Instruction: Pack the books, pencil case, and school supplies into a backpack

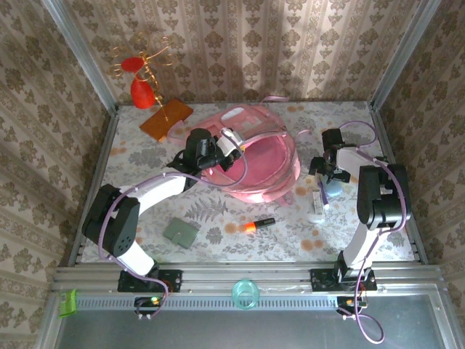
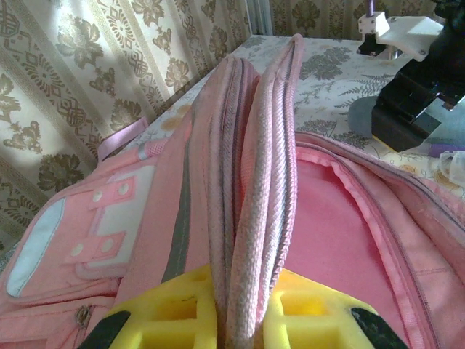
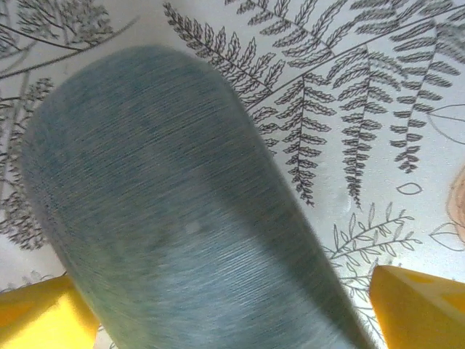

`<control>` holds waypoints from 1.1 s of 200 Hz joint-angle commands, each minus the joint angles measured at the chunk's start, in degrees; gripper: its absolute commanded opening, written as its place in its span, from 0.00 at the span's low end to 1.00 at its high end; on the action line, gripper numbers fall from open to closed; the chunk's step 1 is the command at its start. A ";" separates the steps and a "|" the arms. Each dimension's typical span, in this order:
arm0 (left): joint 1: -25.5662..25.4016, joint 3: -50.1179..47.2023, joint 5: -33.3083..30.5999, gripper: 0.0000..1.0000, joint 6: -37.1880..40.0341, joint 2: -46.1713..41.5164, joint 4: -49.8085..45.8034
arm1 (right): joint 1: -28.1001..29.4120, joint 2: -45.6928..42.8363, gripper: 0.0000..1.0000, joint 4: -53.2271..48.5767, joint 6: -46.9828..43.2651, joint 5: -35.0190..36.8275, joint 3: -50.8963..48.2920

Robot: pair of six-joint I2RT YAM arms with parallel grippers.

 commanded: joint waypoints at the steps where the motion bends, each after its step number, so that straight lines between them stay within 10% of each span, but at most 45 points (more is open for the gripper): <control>1: 0.49 -0.34 1.33 0.00 -0.08 -2.20 3.75 | -0.57 1.48 0.87 -2.64 -1.45 -2.36 1.55; 65: 1.00 0.64 0.74 0.00 -6.70 -2.02 5.58 | -1.03 -9.32 0.52 -1.32 -1.55 -2.28 1.71; 140: 3.98 2.96 3.75 0.00 -23.91 -3.48 12.23 | 15.71 -22.59 0.48 16.67 21.45 -29.03 -5.12; 220: 4.89 9.11 5.63 0.00 -29.36 -2.86 13.07 | 27.01 -5.23 0.49 37.44 47.81 -14.10 -0.27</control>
